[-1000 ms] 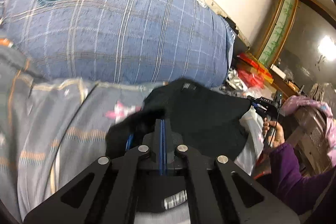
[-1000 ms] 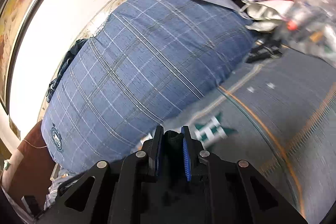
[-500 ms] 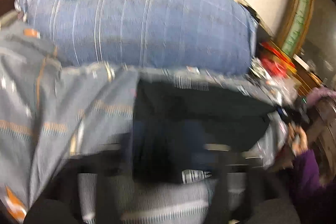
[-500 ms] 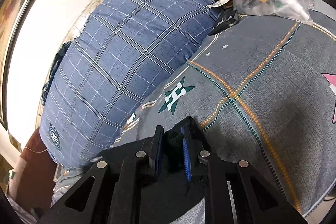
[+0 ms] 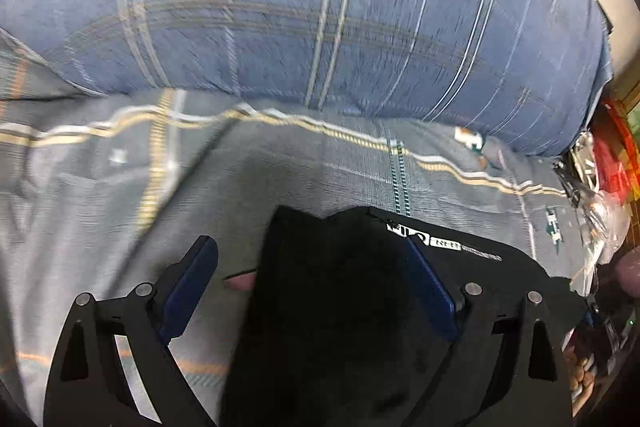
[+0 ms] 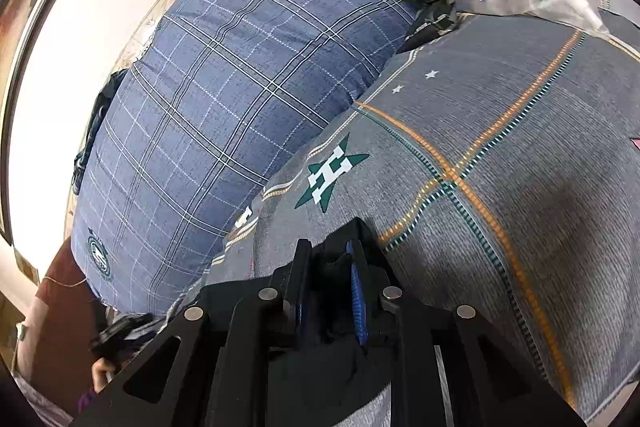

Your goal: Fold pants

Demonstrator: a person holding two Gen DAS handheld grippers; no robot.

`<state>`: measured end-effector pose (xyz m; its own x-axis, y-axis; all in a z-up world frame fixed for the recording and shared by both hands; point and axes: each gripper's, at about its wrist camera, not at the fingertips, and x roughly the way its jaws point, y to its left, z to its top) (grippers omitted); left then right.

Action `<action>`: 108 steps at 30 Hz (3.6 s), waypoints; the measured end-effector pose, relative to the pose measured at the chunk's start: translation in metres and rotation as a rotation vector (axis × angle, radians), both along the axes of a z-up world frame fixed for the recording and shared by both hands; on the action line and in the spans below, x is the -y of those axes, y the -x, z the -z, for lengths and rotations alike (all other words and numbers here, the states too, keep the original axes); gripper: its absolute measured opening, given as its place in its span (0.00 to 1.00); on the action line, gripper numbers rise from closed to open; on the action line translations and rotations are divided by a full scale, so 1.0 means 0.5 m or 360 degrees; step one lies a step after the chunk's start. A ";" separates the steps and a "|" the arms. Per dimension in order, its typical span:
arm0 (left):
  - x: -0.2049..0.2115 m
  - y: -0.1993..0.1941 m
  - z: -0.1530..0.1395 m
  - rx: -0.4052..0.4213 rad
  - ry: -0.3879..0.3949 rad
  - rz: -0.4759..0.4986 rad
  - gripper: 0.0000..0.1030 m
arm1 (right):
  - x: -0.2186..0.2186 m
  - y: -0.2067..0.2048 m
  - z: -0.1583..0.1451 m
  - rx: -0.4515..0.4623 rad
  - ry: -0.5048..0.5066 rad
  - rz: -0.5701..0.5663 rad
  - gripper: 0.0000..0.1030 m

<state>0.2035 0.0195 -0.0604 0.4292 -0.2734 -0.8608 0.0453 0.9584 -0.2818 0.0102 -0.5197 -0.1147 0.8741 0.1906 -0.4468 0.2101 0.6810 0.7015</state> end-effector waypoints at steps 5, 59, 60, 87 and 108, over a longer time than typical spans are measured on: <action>0.043 -0.013 0.030 -0.0045 -0.0068 0.0064 0.62 | -0.011 -0.022 0.003 -0.0008 -0.0023 -0.0044 0.18; -0.098 0.406 -0.088 0.0572 0.0023 0.0115 0.48 | -0.103 -0.046 -0.003 -0.0313 0.0503 -0.0107 0.32; -0.082 0.390 -0.070 0.0512 0.0031 0.0112 0.48 | -0.108 -0.045 -0.002 -0.0332 0.0551 -0.0102 0.25; -0.013 0.373 -0.071 0.0672 -0.0169 0.0197 0.08 | -0.563 -0.212 -0.083 0.0031 0.0947 -0.1035 0.60; -0.010 0.318 -0.043 0.0663 -0.0389 0.0089 0.05 | -0.621 -0.343 0.001 -0.0152 0.1040 -0.0868 0.00</action>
<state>0.0446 0.0248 -0.0391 0.7414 -0.1169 -0.6607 0.1596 0.9872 0.0044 0.1816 -0.2091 -0.1154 0.6881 0.2520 -0.6805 -0.2263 0.9655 0.1287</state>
